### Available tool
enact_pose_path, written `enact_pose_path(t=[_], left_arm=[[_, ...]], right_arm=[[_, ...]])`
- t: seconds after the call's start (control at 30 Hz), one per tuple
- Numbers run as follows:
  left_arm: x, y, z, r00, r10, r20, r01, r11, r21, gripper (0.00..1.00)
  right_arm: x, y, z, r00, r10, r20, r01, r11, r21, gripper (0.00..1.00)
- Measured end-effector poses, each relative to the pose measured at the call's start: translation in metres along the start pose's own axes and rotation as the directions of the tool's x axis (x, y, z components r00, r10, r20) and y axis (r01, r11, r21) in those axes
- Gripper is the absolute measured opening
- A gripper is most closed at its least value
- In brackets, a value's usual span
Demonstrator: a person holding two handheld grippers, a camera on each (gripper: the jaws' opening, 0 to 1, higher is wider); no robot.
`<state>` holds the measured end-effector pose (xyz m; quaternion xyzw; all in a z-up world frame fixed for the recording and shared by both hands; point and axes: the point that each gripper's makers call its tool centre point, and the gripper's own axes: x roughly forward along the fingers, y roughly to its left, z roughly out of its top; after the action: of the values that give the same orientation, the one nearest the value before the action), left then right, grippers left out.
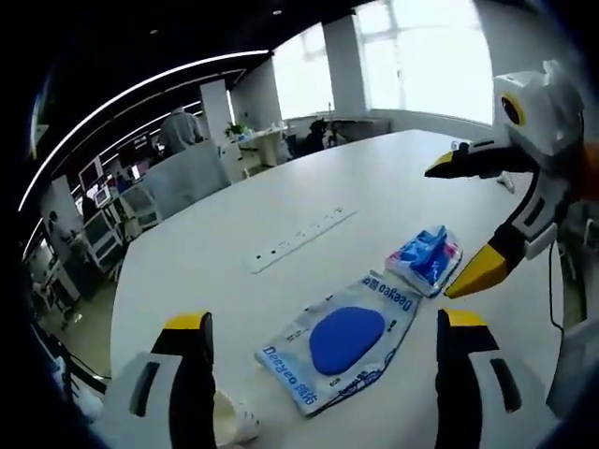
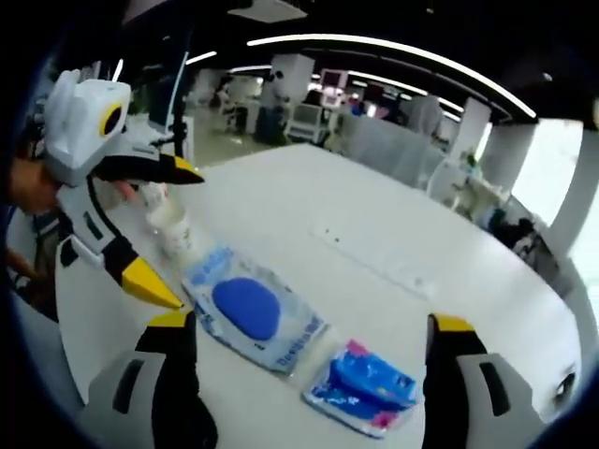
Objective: Arrange the tabletop items into an orderly group along one side of the table until the central work area is clear of visible clutter.
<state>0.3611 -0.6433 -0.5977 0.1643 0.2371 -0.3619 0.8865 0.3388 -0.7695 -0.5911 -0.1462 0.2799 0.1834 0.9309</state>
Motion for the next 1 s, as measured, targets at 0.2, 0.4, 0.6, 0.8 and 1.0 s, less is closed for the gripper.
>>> enact_pose_path(t=[0.2, 0.4, 0.6, 0.8, 1.0], left_arm=[[-0.007, -0.005, 0.004, 1.000, -0.012, 0.015, 0.011, 1.000, 0.010, 0.99], [-0.016, -0.008, 0.001, 0.999, -0.024, 0.027, 0.024, 1.000, 0.014, 0.99], [-0.026, -0.011, -0.007, 1.000, -0.022, 0.022, 0.022, 1.000, 0.003, 0.99], [-0.031, -0.017, -0.012, 0.999, -0.028, 0.028, 0.028, 1.000, -0.009, 0.99], [-0.036, -0.019, -0.016, 0.999, -0.028, 0.036, 0.028, 1.000, -0.009, 0.99]], right_arm=[[-0.010, -0.001, 0.002, 1.000, -0.012, 0.017, 0.012, 1.000, 0.011, 1.00], [-0.021, -0.007, -0.008, 0.999, -0.032, 0.013, 0.032, 0.999, 0.002, 1.00], [-0.027, -0.011, -0.016, 0.999, -0.044, 0.005, 0.044, 0.999, 0.029, 1.00], [-0.028, -0.008, -0.014, 0.999, -0.045, 0.015, 0.045, 0.999, 0.027, 1.00], [-0.031, -0.005, -0.013, 0.998, -0.038, 0.046, 0.034, 0.996, 0.087, 1.00]])
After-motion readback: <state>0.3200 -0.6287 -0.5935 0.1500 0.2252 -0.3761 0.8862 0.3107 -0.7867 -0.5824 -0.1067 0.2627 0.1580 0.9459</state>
